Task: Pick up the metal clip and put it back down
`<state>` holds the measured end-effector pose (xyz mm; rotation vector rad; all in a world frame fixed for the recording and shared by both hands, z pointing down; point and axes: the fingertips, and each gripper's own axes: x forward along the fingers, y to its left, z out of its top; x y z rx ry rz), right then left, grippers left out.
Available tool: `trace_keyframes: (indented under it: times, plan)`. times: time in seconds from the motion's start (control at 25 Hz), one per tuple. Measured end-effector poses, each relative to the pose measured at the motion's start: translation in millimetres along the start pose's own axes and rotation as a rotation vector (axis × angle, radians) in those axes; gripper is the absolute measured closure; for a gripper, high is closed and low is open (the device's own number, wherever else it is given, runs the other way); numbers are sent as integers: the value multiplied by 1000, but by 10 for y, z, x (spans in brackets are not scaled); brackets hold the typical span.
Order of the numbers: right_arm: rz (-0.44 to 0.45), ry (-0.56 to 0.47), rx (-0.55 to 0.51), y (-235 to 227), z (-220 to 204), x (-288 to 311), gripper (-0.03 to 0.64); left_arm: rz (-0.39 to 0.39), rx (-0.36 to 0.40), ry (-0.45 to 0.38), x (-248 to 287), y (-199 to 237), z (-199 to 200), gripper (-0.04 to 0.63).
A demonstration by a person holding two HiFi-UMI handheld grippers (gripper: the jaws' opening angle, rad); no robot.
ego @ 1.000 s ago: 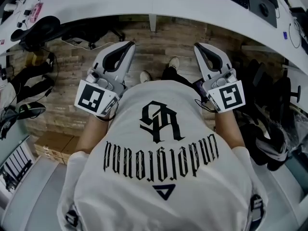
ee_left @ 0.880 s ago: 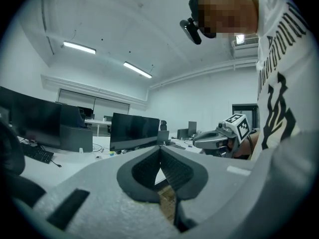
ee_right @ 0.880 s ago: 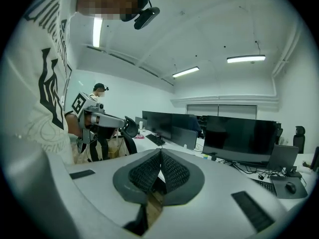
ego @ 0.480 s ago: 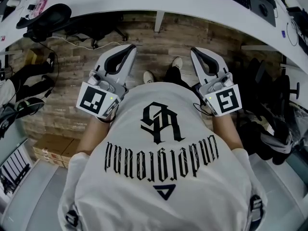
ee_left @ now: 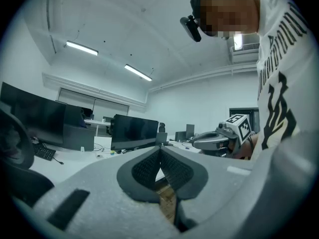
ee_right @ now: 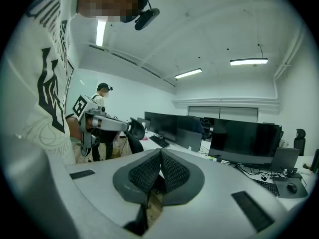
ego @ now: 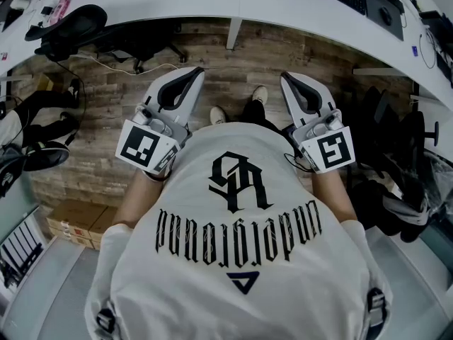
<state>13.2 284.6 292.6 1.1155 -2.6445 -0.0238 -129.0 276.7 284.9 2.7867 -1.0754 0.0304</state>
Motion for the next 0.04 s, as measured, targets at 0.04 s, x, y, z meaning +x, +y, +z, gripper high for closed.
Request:
trace_keyframes:
  times: [0.04]
  plan:
    - [-1,0,-1,-7,4,-5,603,-2,0,0,7,-7,1,583]
